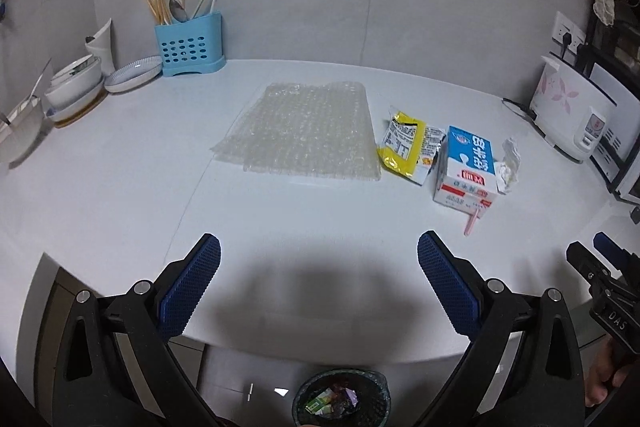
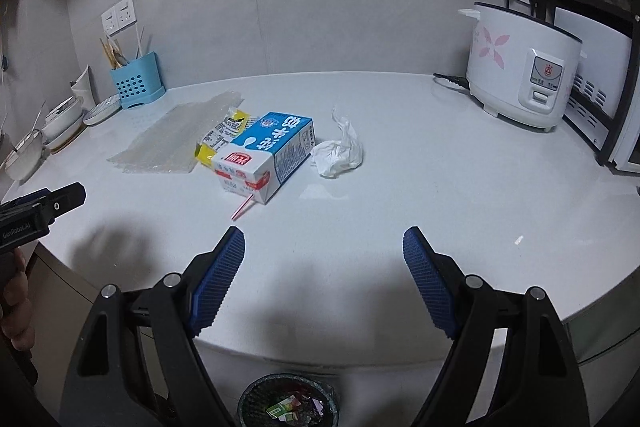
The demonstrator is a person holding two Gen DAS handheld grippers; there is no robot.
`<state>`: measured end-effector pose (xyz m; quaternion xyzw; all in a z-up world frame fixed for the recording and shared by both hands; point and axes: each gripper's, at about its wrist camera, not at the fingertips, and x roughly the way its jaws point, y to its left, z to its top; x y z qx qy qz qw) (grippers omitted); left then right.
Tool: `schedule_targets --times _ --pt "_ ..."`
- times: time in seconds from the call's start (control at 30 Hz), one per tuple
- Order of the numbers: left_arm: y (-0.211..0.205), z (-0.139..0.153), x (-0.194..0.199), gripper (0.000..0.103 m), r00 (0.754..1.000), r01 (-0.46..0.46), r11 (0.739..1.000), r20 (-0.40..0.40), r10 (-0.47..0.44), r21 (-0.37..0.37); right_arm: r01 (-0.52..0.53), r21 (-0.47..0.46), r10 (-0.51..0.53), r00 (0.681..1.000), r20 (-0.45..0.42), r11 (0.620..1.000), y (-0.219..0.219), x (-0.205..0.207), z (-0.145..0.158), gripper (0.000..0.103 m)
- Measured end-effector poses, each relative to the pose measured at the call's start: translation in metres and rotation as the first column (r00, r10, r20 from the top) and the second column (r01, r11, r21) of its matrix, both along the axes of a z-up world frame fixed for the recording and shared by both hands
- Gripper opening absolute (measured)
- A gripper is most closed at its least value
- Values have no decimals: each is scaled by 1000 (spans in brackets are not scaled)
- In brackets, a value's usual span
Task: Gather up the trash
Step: 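Raise both tools back up toward the counter, then grasp the bubble-wrap sheet with the left tool while the right tool grasps the white tissue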
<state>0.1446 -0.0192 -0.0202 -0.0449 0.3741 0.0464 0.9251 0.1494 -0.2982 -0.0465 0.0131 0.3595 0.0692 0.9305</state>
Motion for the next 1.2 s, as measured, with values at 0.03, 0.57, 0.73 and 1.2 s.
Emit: schedule_targets --times 0.03,0.57,0.73,1.2 --pt "1 1 11 97 1000 -5 1000 -4 5 0 5 -2 -5 1000 -5 1000 -1 9 0 78" --pt "-10 -34 211 97 984 -32 999 -177 35 20 -23 -66 13 989 -145 998 -1 135 -35 78" --pt "-17 -49 238 97 981 -39 997 -189 50 60 -29 -46 20 982 -188 999 -5 153 -46 78" --pt "-11 -74 268 95 957 -81 995 -274 95 63 -34 11 36 967 -253 999 -4 175 -64 70"
